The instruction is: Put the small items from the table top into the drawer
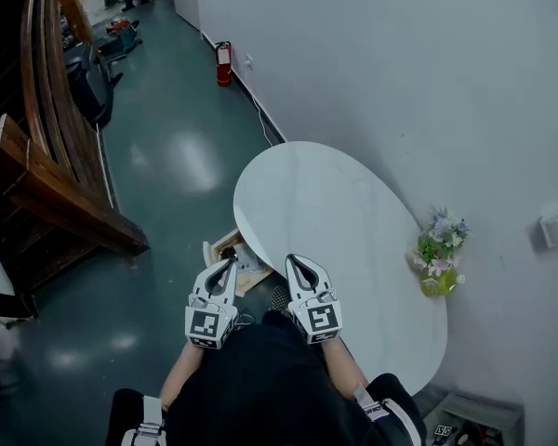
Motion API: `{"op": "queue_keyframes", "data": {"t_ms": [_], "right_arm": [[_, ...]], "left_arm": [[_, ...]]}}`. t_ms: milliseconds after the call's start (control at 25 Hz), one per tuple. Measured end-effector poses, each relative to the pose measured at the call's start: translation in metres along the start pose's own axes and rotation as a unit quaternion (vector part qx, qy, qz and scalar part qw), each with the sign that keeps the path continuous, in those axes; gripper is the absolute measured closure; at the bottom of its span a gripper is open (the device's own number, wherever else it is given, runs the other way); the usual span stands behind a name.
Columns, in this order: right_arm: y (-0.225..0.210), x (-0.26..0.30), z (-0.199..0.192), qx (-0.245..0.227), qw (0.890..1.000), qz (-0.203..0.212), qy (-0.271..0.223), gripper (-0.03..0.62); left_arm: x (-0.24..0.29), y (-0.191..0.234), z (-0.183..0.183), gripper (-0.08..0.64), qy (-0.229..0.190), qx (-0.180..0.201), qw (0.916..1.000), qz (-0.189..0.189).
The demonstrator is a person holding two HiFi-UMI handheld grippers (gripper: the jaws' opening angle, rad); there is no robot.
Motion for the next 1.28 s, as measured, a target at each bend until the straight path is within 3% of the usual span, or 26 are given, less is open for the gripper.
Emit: {"op": "queue_keyframes", "data": {"t_ms": [920,1280], "right_arm": [[0.003,0.019,-0.006,0.005,1.000,0.001,0.010,0.563],[0.007,0.022,-0.005,0.005,1.000,0.005,0.010,0.563]], "left_arm": [[0.010,0.010,0.003,0.540,-0.017,-0.002,0.9998,-0.009],[0.007,0.013,0.005,0.540,-0.005,0.002,1.0000,-0.005]]}}
Point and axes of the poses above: the fingertips, and each gripper's own axes: x forward along the fingers, y to its left, z out of its top, the point moved 9 cm from there along -x, backward along the fingers, and after that the axes turned 11 degrees about -x, right-handed, at the moved point
